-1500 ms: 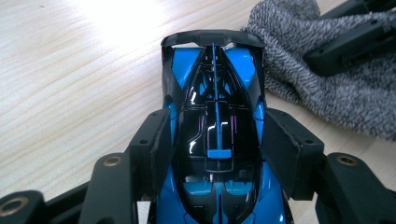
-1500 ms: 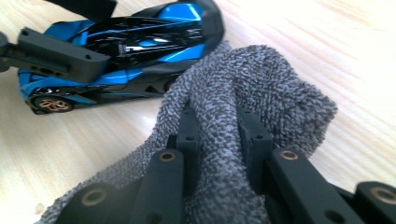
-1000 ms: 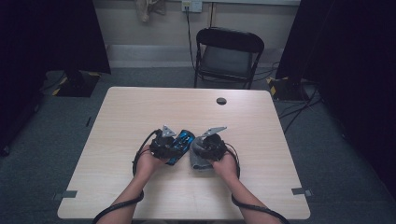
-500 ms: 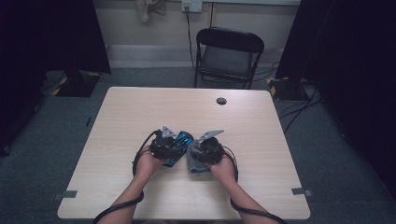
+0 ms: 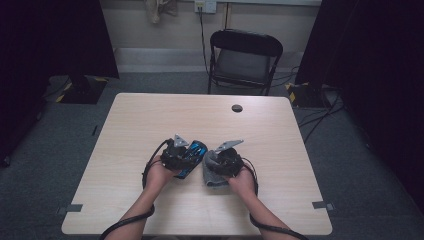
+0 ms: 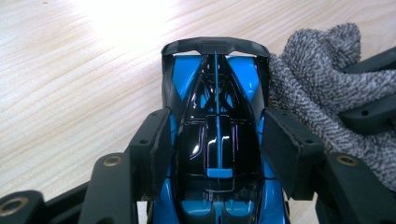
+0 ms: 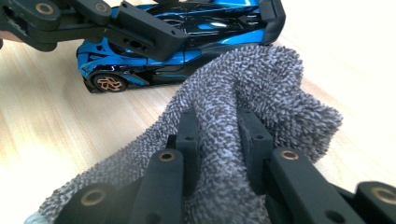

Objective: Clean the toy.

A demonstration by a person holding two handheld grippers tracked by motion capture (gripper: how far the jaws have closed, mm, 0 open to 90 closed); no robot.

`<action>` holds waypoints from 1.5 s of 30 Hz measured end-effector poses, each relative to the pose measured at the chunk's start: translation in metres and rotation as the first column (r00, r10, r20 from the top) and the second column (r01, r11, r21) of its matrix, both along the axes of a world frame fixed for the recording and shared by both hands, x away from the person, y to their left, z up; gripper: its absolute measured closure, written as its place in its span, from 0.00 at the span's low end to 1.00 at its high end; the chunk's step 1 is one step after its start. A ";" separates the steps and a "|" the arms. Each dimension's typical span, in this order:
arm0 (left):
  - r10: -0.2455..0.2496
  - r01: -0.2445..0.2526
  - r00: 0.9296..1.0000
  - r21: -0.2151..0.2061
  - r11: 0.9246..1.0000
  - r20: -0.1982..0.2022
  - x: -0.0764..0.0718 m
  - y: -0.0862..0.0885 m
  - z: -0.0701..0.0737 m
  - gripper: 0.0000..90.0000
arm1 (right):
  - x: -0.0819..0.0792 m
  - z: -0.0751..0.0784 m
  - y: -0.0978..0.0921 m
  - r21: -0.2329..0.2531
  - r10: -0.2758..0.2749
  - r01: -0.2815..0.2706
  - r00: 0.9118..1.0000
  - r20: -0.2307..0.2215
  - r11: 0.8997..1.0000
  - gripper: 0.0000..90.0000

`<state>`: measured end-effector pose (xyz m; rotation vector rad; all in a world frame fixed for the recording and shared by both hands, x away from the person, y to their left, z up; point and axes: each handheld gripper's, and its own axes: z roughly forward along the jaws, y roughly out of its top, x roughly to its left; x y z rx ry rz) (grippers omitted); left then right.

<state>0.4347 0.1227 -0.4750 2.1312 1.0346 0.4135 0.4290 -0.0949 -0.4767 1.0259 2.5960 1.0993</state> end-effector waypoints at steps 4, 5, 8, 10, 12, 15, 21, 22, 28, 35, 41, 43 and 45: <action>0.002 -0.002 1.000 -0.004 1.000 0.001 0.000 0.000 0.000 0.48 | -0.002 0.000 0.003 -0.005 0.009 -0.009 1.000 0.002 1.000 0.82; 0.002 -0.002 1.000 -0.003 1.000 0.001 0.000 0.000 0.000 0.48 | -0.002 0.000 0.003 -0.009 0.003 -0.003 1.000 0.003 1.000 0.82; 0.001 -0.002 1.000 -0.005 1.000 -0.004 0.000 -0.001 0.000 0.48 | -0.001 0.000 0.000 -0.008 -0.008 0.008 1.000 0.008 1.000 0.82; 0.002 -0.002 1.000 -0.002 1.000 -0.004 0.001 -0.001 0.000 0.48 | 0.000 0.000 -0.003 -0.003 -0.019 0.019 1.000 0.003 1.000 0.82; 0.001 -0.001 1.000 0.003 1.000 -0.006 0.001 -0.001 0.001 0.48 | 0.002 0.000 -0.006 0.002 -0.016 0.016 1.000 0.000 1.000 0.82; -0.001 0.001 1.000 0.003 1.000 -0.006 0.002 -0.001 0.000 0.48 | 0.002 0.002 -0.010 0.001 -0.025 0.025 1.000 0.006 1.000 0.82; 0.003 -0.003 1.000 -0.004 1.000 -0.006 0.002 -0.001 0.000 0.48 | 0.001 0.009 -0.014 0.012 -0.047 0.047 0.999 0.023 0.999 0.82; 0.005 -0.005 1.000 -0.004 1.000 -0.005 0.002 -0.002 0.000 0.48 | 0.000 0.009 -0.014 0.016 -0.056 0.055 0.998 0.023 0.998 0.82; 0.011 -0.011 1.000 -0.010 1.000 0.001 0.001 -0.002 -0.001 0.48 | 0.001 0.004 -0.004 0.016 -0.023 0.023 1.000 0.012 1.000 0.82; 0.008 -0.008 1.000 -0.011 1.000 -0.005 0.001 -0.001 -0.001 0.48 | -0.006 0.002 0.014 -0.008 0.033 -0.033 0.999 0.007 0.999 0.82; 0.014 -0.014 1.000 -0.019 1.000 0.004 0.000 -0.001 -0.002 0.48 | -0.001 0.006 -0.001 0.002 -0.046 0.046 0.999 0.026 0.999 0.82; 0.010 -0.010 1.000 -0.013 1.000 0.003 0.000 -0.001 -0.001 0.48 | 0.004 0.008 -0.011 0.002 -0.078 0.078 0.997 0.028 0.997 0.82; 0.011 -0.011 1.000 -0.014 1.000 -0.002 0.000 -0.001 -0.001 0.48 | 0.007 0.011 -0.019 0.001 -0.095 0.095 0.995 0.030 0.996 0.82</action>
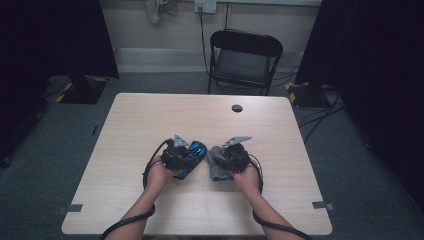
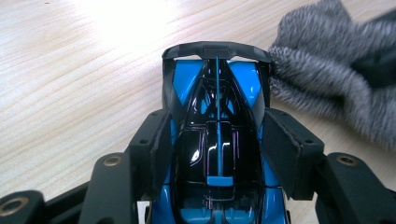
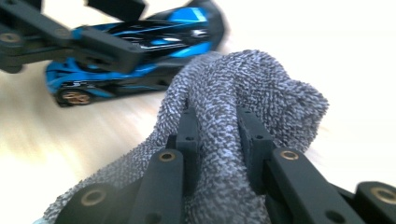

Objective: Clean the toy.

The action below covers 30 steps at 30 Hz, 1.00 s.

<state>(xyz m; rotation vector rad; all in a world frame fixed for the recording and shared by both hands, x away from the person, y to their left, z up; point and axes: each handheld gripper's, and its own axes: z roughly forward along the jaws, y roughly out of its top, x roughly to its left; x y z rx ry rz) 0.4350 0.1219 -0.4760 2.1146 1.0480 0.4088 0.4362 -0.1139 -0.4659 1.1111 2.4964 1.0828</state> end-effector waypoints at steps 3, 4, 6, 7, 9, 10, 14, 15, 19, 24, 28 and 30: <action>-0.005 0.005 1.000 0.006 1.000 0.001 0.000 0.000 0.000 0.48 | 0.001 0.003 -0.008 0.003 -0.003 0.003 1.000 0.008 1.000 0.82; -0.004 0.004 1.000 0.007 1.000 0.002 0.000 0.000 0.000 0.48 | 0.000 0.004 -0.010 0.004 -0.002 0.002 1.000 0.010 1.000 0.82; -0.002 0.002 1.000 0.000 1.000 0.001 0.000 0.000 0.000 0.48 | -0.002 0.005 -0.012 -0.001 -0.005 0.005 1.000 0.019 1.000 0.82; -0.002 0.002 1.000 0.006 1.000 0.005 0.000 0.000 0.000 0.48 | -0.002 0.006 -0.013 -0.005 -0.011 0.011 1.000 0.025 1.000 0.82; -0.001 0.001 1.000 0.006 1.000 0.004 0.000 0.000 0.000 0.48 | -0.002 0.006 -0.016 0.019 -0.001 0.001 1.000 0.012 1.000 0.82; 0.001 -0.001 1.000 0.001 1.000 0.005 0.000 0.000 0.000 0.48 | -0.002 0.005 -0.016 0.022 0.009 -0.010 1.000 0.009 1.000 0.82; 0.001 -0.001 1.000 0.004 1.000 0.004 0.000 0.000 0.000 0.48 | -0.008 0.000 -0.004 0.002 0.059 -0.059 0.998 -0.003 0.998 0.82; 0.001 -0.001 1.000 0.005 1.000 0.004 0.000 0.000 0.000 0.48 | -0.010 -0.001 0.001 0.000 0.075 -0.075 0.997 -0.004 0.997 0.82; 0.008 -0.008 1.000 -0.009 1.000 0.008 -0.001 -0.001 -0.001 0.48 | -0.013 -0.006 0.016 -0.005 0.101 -0.101 0.995 -0.007 0.995 0.82; 0.008 -0.008 1.000 -0.004 1.000 0.010 -0.001 0.000 -0.001 0.48 | -0.018 -0.008 0.035 -0.002 0.144 -0.144 0.989 -0.017 0.990 0.82; 0.010 -0.010 1.000 -0.009 1.000 0.009 -0.001 0.000 -0.001 0.48 | -0.024 -0.010 0.046 0.001 0.188 -0.188 0.982 -0.025 0.982 0.82; 0.008 -0.008 1.000 -0.007 1.000 0.009 -0.001 0.000 -0.001 0.48 | -0.028 -0.011 0.050 0.009 0.205 -0.205 0.978 -0.030 0.979 0.82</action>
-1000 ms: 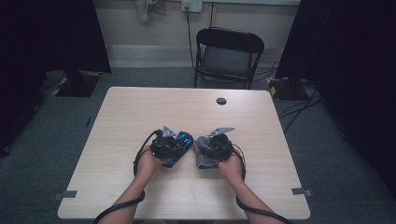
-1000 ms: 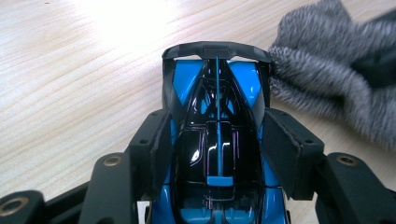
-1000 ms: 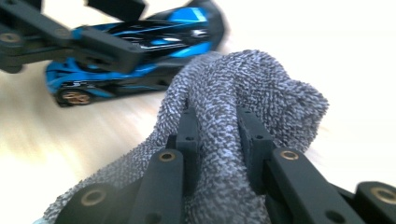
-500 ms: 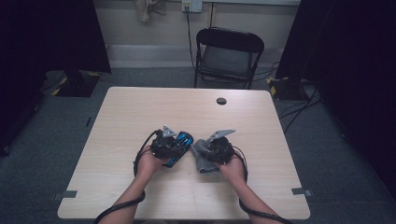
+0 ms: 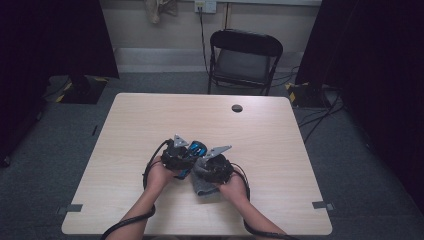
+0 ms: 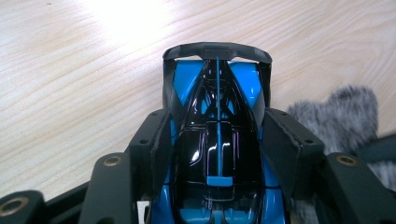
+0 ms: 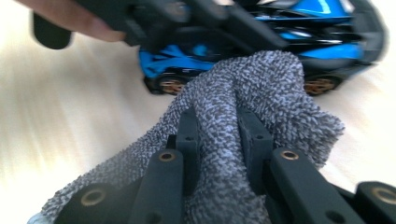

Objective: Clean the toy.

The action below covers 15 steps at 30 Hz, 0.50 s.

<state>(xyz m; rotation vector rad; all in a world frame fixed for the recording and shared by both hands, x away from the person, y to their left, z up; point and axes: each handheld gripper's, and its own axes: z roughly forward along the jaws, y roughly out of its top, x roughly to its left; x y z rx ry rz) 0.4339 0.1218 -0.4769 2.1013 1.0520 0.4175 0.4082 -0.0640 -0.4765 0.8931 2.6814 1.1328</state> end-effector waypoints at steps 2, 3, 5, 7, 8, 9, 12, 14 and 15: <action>-0.001 0.001 1.000 0.003 1.000 -0.001 0.000 0.000 0.000 0.48 | -0.003 0.000 0.002 0.008 0.012 -0.012 1.000 -0.009 1.000 0.82; -0.003 0.003 1.000 0.007 1.000 0.000 0.000 0.000 0.000 0.48 | -0.004 0.000 0.003 0.013 0.022 -0.021 1.000 -0.012 1.000 0.82; -0.002 0.002 1.000 0.004 1.000 -0.003 0.000 0.000 0.000 0.48 | -0.006 0.000 0.005 0.014 0.036 -0.035 0.999 -0.014 0.999 0.82; 0.001 -0.001 1.000 -0.003 1.000 -0.001 0.000 0.000 0.000 0.48 | -0.008 0.000 0.007 0.024 0.048 -0.048 0.999 -0.022 0.999 0.82; 0.005 -0.005 1.000 -0.006 1.000 0.001 0.000 -0.001 0.000 0.48 | -0.009 0.000 0.008 0.023 0.058 -0.058 0.998 -0.023 0.998 0.82; 0.006 -0.006 1.000 -0.006 1.000 0.002 0.000 -0.001 0.000 0.48 | -0.010 -0.001 0.009 0.028 0.070 -0.069 0.997 -0.024 0.997 0.82; 0.009 -0.009 1.000 -0.006 1.000 0.002 0.000 -0.001 0.000 0.48 | -0.015 -0.002 0.011 0.050 0.099 -0.098 0.994 -0.034 0.994 0.82; 0.008 -0.008 1.000 -0.007 1.000 0.002 0.000 -0.001 0.000 0.48 | -0.019 -0.002 0.011 0.066 0.117 -0.114 0.992 -0.043 0.991 0.82; 0.007 -0.007 1.000 -0.006 1.000 0.002 0.000 -0.001 0.000 0.48 | -0.020 -0.002 0.011 0.070 0.126 -0.123 0.991 -0.042 0.990 0.82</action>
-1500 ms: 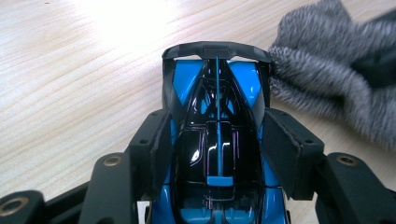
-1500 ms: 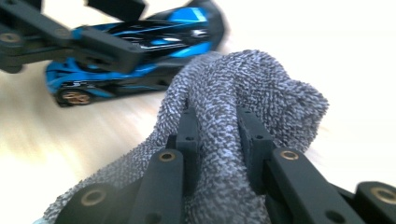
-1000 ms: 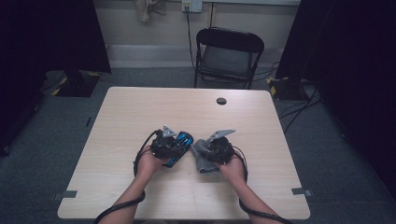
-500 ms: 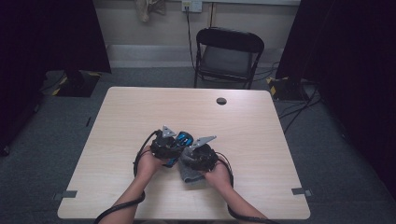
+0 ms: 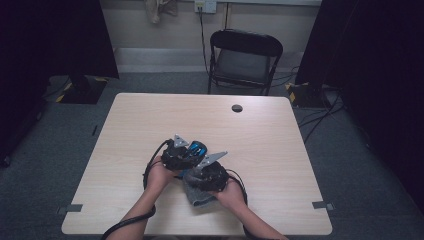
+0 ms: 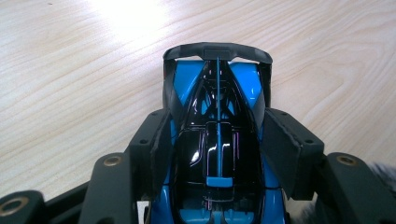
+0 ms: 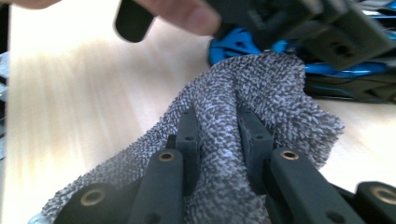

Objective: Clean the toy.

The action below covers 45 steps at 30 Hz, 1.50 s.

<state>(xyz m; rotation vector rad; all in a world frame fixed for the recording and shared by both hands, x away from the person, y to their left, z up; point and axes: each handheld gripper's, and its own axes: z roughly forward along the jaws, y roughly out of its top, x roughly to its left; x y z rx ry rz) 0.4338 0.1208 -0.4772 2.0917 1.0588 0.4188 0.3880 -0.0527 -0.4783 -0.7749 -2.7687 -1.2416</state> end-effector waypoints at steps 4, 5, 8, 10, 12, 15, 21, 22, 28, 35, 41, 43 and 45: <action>-0.002 0.002 1.000 -0.001 1.000 -0.003 0.000 0.000 0.000 0.48 | -0.006 0.002 -0.004 -0.003 0.034 -0.034 0.999 0.008 0.999 0.82; -0.003 0.003 1.000 0.001 1.000 -0.003 0.000 0.000 0.000 0.48 | -0.007 0.004 -0.006 -0.008 0.033 -0.033 0.999 0.017 0.999 0.82; -0.001 0.001 1.000 0.001 1.000 0.000 0.000 0.000 0.000 0.48 | -0.007 0.012 -0.016 -0.010 0.024 -0.023 0.999 0.032 1.000 0.82; -0.002 0.002 1.000 0.005 1.000 -0.001 0.000 0.000 0.000 0.48 | -0.005 0.018 -0.024 -0.016 0.006 -0.006 0.999 0.045 1.000 0.81; -0.002 0.002 1.000 0.006 1.000 -0.002 0.000 0.000 0.000 0.48 | -0.001 0.024 -0.034 -0.016 -0.021 0.022 0.998 0.057 1.000 0.82; -0.002 0.002 1.000 0.005 1.000 -0.004 0.000 0.000 0.001 0.48 | 0.006 0.032 -0.048 -0.006 -0.079 0.079 0.994 0.076 0.997 0.82; -0.006 0.006 1.000 0.013 1.000 -0.005 0.000 0.001 0.001 0.48 | 0.018 0.034 -0.063 -0.020 -0.156 0.158 0.983 0.099 0.987 0.81; -0.009 0.009 1.000 0.017 1.000 -0.002 0.000 0.001 0.001 0.48 | 0.020 0.033 -0.065 -0.021 -0.167 0.170 0.981 0.099 0.985 0.82; -0.008 0.008 1.000 0.016 1.000 0.002 -0.001 0.002 0.001 0.48 | 0.030 0.015 -0.060 -0.055 -0.227 0.233 0.969 0.099 0.971 0.81; -0.007 0.007 1.000 0.019 1.000 0.004 -0.002 0.002 0.000 0.48 | 0.036 0.004 -0.043 -0.089 -0.234 0.243 0.967 0.101 0.966 0.81; -0.005 0.005 1.000 0.016 1.000 0.007 -0.002 0.002 0.000 0.48 | 0.038 0.002 -0.034 -0.102 -0.226 0.237 0.968 0.107 0.966 0.81; -0.005 0.005 1.000 0.017 1.000 0.007 -0.002 0.002 0.000 0.48 | 0.038 0.002 -0.031 -0.102 -0.218 0.229 0.970 0.107 0.968 0.81; -0.005 0.005 1.000 0.017 1.000 0.006 -0.002 0.002 0.000 0.48 | 0.037 0.002 -0.029 -0.102 -0.210 0.221 0.972 0.104 0.970 0.81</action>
